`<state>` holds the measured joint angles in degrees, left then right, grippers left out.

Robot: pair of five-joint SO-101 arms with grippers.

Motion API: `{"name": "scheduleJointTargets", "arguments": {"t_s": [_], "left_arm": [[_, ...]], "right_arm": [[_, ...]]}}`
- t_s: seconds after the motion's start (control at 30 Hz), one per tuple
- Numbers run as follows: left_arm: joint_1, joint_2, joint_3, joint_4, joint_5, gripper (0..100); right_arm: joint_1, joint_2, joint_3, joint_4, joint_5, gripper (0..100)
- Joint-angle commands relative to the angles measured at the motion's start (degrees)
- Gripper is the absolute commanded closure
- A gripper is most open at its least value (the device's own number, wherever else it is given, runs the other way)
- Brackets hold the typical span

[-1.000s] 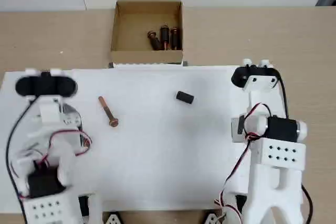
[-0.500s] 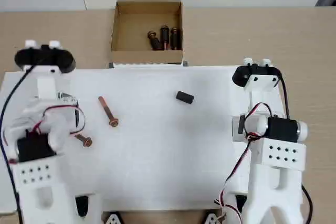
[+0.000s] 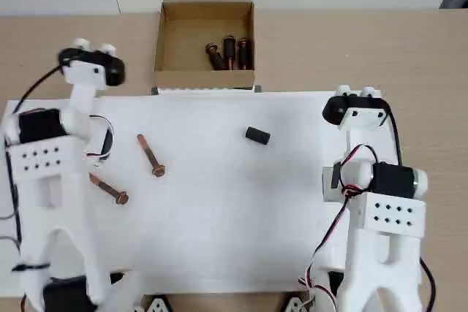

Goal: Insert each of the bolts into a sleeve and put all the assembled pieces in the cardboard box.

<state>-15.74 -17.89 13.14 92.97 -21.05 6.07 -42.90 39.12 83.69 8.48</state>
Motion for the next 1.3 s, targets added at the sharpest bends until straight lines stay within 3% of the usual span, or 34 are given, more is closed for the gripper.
{"name": "scheduleJointTargets", "arguments": {"t_s": [0.0,0.4,0.7,0.87,1.27], "left_arm": [[-0.26,2.73,-4.26,4.84,-11.34,99],[-2.81,4.04,-4.09,7.47,-51.96,99],[-6.95,3.69,3.30,7.38,-73.93,99],[-9.05,4.04,4.53,6.95,-78.24,91],[-8.62,4.13,12.62,-1.67,-85.98,91]], "right_arm": [[0.40,-1.54,-0.18,0.22,-0.79,98.9],[0.40,-1.98,-0.18,0.48,-0.35,98.9],[0.40,-1.98,-0.18,0.48,-0.35,98.9],[0.40,-1.98,-0.18,0.48,-0.35,98.9],[0.40,-1.45,-0.18,-0.13,-0.35,98.8]]}}
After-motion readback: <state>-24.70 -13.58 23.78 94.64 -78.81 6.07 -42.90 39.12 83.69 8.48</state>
